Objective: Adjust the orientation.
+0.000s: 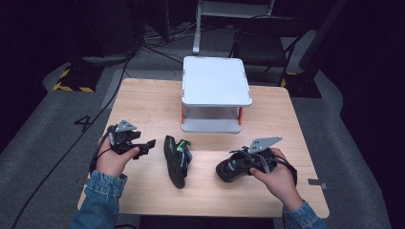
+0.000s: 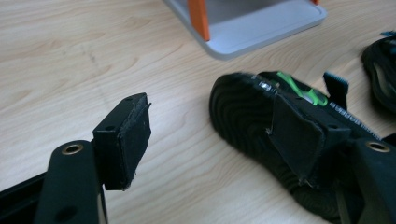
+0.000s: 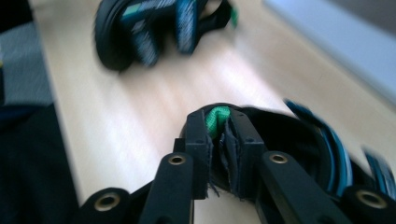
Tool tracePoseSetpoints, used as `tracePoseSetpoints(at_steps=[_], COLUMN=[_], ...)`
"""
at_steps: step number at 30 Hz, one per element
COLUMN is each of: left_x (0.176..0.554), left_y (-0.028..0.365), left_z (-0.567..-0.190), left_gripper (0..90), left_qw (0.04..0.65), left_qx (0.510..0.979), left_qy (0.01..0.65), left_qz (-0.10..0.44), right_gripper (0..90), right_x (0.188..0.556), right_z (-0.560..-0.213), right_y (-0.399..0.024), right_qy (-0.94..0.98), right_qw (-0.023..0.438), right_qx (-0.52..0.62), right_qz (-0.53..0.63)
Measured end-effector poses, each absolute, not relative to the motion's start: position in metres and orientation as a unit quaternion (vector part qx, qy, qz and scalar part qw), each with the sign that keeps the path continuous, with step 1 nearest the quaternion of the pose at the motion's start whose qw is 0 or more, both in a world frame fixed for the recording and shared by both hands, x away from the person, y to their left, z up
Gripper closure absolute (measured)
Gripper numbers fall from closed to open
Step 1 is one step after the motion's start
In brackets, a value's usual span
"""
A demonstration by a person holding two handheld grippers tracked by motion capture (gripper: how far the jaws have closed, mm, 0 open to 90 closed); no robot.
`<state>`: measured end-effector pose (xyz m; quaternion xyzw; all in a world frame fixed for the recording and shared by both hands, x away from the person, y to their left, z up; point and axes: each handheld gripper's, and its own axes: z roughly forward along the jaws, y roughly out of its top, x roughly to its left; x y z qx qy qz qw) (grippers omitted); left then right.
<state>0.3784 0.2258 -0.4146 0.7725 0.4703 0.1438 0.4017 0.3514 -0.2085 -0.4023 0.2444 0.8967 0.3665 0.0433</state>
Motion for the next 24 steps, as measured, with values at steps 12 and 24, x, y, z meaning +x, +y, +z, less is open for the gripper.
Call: tracePoseSetpoints(at_steps=[12, 24], left_x=[0.403, 0.399], left_y=[0.201, 0.208], left_z=[-0.415, -0.416], left_gripper=[29.1, 29.1], left_qw=[0.404, 0.402], left_qx=[0.789, 0.785], left_qy=[0.445, 0.453], left_qz=[0.130, 0.133], right_gripper=[84.5, 57.0], right_x=[0.326, 0.330], right_z=[-0.396, -0.391], right_y=[-0.266, -0.271], right_qy=[0.921, 0.902], right_qw=[0.012, 0.008], right_qx=[0.297, 0.312], right_qz=[0.250, 0.299])
